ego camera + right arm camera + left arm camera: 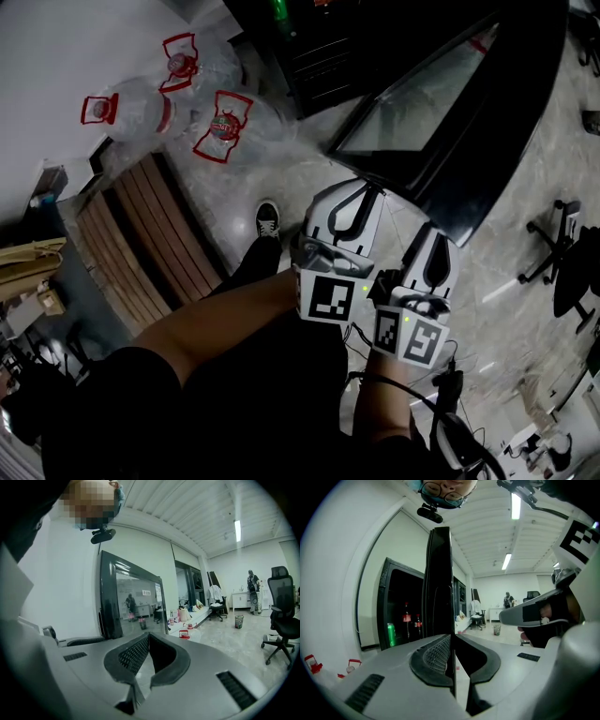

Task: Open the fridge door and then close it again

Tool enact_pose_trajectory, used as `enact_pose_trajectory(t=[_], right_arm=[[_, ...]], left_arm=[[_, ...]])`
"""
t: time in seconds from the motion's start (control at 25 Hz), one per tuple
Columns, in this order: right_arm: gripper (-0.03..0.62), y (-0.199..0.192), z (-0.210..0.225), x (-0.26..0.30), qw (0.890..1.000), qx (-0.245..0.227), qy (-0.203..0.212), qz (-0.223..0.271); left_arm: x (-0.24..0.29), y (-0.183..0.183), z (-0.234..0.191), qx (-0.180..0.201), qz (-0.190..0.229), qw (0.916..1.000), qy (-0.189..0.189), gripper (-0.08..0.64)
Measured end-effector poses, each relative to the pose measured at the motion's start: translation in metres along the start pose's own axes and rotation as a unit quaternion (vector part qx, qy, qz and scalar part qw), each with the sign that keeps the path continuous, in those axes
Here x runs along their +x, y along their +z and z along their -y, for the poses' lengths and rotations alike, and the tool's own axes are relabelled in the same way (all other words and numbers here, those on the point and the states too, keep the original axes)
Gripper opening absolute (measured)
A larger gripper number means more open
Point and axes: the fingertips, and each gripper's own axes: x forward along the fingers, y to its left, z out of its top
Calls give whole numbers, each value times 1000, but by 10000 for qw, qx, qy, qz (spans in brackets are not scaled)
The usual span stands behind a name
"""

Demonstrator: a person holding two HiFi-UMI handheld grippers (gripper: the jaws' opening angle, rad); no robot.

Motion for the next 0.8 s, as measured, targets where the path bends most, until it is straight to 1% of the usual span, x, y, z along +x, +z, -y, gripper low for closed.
enact_pose_trajectory(t=[0.16, 0.4, 0.56, 0.8], right_arm=[[15, -4, -4, -2, 10000, -21, 42, -26], [15, -3, -4, -4, 10000, -5, 28, -10], [15, -4, -6, -1, 9999, 88, 34, -37], [15, -4, -16, 7, 9998, 118, 144, -69]], left_arm=[[-2, -2, -2, -93, 53, 9999, 5, 34], [-4, -1, -3, -106, 45, 9999, 14, 34], [-3, 0, -8, -88, 55, 9999, 3, 34], [-1, 0, -31, -15, 110, 9999, -1, 34]])
